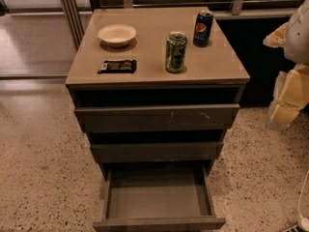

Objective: Place green can into bottom drawer

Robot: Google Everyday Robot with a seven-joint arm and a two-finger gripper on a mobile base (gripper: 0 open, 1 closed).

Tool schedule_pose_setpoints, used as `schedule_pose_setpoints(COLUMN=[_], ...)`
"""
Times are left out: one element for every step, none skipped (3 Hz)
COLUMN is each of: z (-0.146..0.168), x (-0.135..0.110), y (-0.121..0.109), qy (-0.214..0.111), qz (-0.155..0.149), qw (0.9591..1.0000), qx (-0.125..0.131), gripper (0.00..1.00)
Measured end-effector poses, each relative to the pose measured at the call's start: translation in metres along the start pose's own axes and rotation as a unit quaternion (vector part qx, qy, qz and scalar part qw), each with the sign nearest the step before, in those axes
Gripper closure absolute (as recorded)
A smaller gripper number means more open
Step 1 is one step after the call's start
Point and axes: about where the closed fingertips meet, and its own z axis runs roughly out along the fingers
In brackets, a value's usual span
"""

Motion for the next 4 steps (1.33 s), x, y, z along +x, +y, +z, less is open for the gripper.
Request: schedule_pose_setpoints(z=[0.000,0.002,0.018,0.042], x=[0.000,0.000,-0.001,-0.020], y=[0.000,-0.005,-0.026,-0.067], qy=[0.000,-0.008,-0.047,-0.101], qz=[0.000,0.005,0.023,0.029], qw=[1.0000,0.9999,0.9983,0.9933], qx=[0.000,0.010,0.025,0.047], gripper=[0.00,0.00,0.00,0.00])
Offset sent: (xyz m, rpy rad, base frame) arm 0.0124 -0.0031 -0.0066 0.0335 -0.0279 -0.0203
